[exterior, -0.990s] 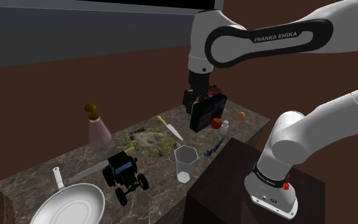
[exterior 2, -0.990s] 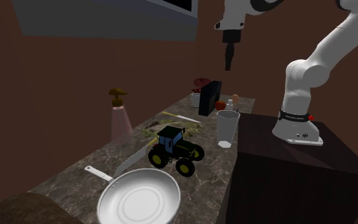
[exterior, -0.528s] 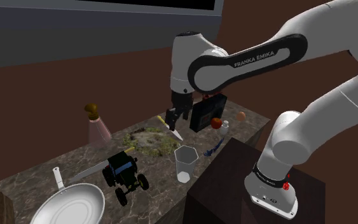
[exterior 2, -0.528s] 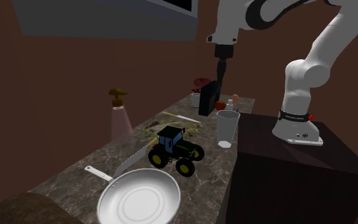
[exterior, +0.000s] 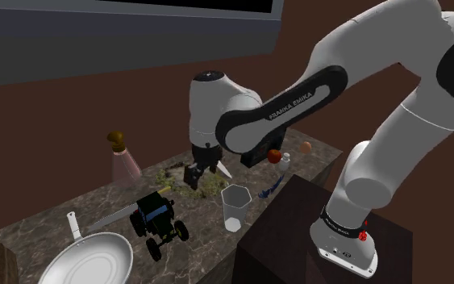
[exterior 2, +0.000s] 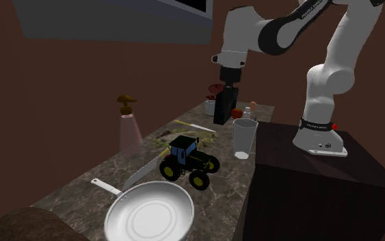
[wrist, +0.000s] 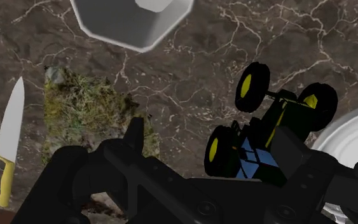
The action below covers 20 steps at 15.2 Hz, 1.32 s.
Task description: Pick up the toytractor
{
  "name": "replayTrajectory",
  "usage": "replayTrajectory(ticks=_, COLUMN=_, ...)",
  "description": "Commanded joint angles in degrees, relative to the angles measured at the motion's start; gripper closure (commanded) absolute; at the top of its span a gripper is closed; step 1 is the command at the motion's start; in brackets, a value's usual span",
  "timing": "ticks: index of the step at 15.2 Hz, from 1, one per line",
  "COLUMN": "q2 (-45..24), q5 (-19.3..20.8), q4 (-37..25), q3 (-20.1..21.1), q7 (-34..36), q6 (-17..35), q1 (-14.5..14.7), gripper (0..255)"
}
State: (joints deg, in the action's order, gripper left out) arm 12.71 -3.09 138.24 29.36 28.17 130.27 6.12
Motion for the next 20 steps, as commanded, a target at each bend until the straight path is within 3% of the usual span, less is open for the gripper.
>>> replayTrajectory(ticks=1, q2=-5.2, q5=3.6, q4=-2.1, q3=2.1, q7=3.8, q6=3.0, q1=-0.6, gripper=0)
replayTrajectory(ticks=6, q2=-17.7, q5=15.4, q4=-8.3, q3=4.8, q7=15.1, q6=7.3, q1=0.3, gripper=0)
replayTrajectory(ticks=12, q2=-32.4, q5=29.4, q4=-18.6, q3=2.0, q7=27.1, q6=8.4, q1=7.1, gripper=0)
replayTrajectory(ticks=20, q2=-37.6, q5=34.4, q4=-19.2, q3=-1.0, q7=31.0, q6=12.2, q1=9.6, gripper=0)
